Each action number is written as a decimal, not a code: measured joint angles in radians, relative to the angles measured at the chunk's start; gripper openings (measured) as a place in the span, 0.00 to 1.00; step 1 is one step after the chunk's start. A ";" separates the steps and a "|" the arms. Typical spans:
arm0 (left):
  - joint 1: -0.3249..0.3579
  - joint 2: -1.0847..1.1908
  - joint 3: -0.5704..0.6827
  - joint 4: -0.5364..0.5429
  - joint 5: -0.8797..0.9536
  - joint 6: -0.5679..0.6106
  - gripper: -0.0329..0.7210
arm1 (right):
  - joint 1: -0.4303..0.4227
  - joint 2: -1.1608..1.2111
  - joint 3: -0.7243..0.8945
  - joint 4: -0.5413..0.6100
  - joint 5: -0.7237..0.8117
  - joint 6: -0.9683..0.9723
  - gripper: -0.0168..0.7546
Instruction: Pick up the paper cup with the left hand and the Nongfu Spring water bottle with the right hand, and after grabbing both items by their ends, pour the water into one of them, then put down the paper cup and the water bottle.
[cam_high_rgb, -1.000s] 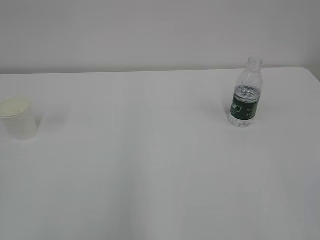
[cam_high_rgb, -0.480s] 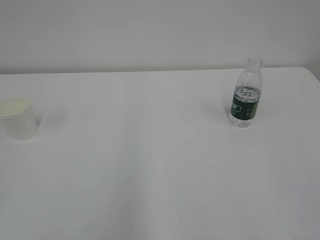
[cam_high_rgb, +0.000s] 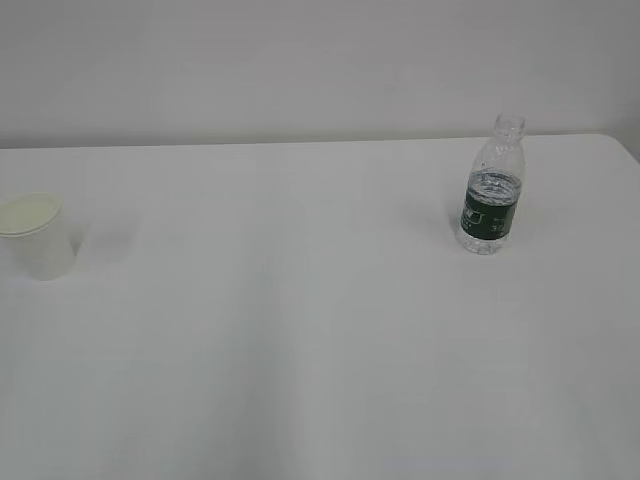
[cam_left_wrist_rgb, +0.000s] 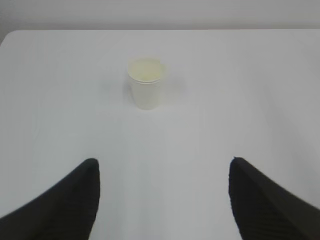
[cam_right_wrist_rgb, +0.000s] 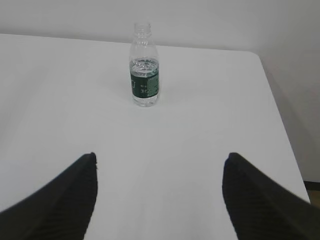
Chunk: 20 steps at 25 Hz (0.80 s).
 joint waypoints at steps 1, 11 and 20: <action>-0.004 0.009 0.000 0.007 -0.014 0.004 0.81 | 0.000 0.013 0.000 0.002 -0.008 0.000 0.79; -0.024 0.024 0.000 0.013 -0.078 0.010 0.79 | 0.000 0.041 0.000 0.028 -0.122 -0.006 0.79; -0.024 0.149 0.000 0.007 -0.204 0.012 0.79 | 0.000 0.104 0.000 0.028 -0.206 -0.017 0.79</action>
